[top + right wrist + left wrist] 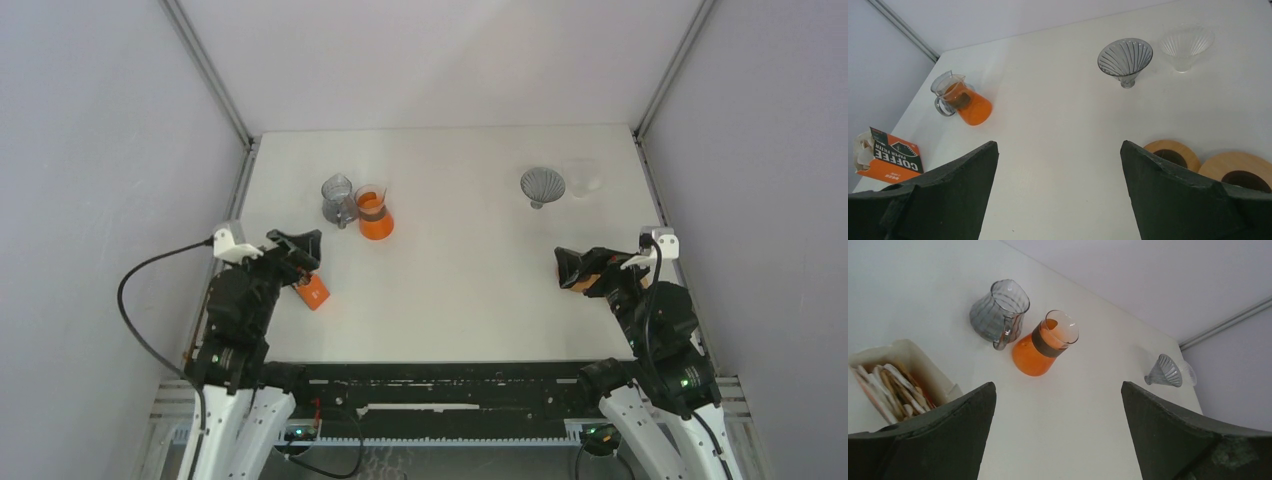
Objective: Place the coffee filter in the dripper
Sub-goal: Pick up the coffee server from the center of the board.
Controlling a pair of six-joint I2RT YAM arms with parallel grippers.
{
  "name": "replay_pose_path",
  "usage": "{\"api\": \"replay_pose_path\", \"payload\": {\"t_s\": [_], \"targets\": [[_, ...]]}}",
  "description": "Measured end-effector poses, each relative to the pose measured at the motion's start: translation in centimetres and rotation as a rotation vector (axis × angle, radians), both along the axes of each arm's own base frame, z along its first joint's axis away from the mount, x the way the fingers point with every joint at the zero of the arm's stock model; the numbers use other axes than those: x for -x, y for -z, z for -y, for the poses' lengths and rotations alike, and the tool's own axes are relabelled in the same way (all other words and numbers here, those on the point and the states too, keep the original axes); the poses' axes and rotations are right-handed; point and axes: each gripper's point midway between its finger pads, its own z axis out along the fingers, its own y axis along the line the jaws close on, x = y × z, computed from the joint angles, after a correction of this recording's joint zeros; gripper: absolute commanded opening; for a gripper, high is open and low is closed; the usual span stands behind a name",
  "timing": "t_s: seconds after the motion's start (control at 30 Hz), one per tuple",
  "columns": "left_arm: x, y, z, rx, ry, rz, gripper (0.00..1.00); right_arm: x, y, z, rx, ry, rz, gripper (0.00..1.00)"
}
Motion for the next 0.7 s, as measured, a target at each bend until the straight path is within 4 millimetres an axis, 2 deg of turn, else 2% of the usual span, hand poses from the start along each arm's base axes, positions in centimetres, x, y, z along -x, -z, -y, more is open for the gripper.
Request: {"api": "replay_pose_path", "payload": {"t_s": [0.2,0.33,0.4,0.6,0.7], "targets": [[-4.2,1.5,1.7,0.040,0.041,-0.140,1.00,0.1,0.1,-0.3,0.000,-0.016,-0.005,1.00],[-7.5,1.7,2.8,0.047,0.061,-0.223,0.94,0.1,0.2,-0.4,0.000,-0.023,-0.007,1.00],[-9.1,2.5,3.4,0.050,0.077,-0.265,0.91,0.1,0.2,-0.5,0.000,-0.027,-0.010,1.00],[-11.9,5.2,4.6,0.055,0.115,-0.383,0.84,0.1,0.3,-0.5,0.002,-0.030,-0.016,1.00],[-13.2,5.8,5.2,0.057,0.131,-0.417,0.80,0.1,0.3,-0.5,0.002,-0.031,-0.016,1.00]]}}
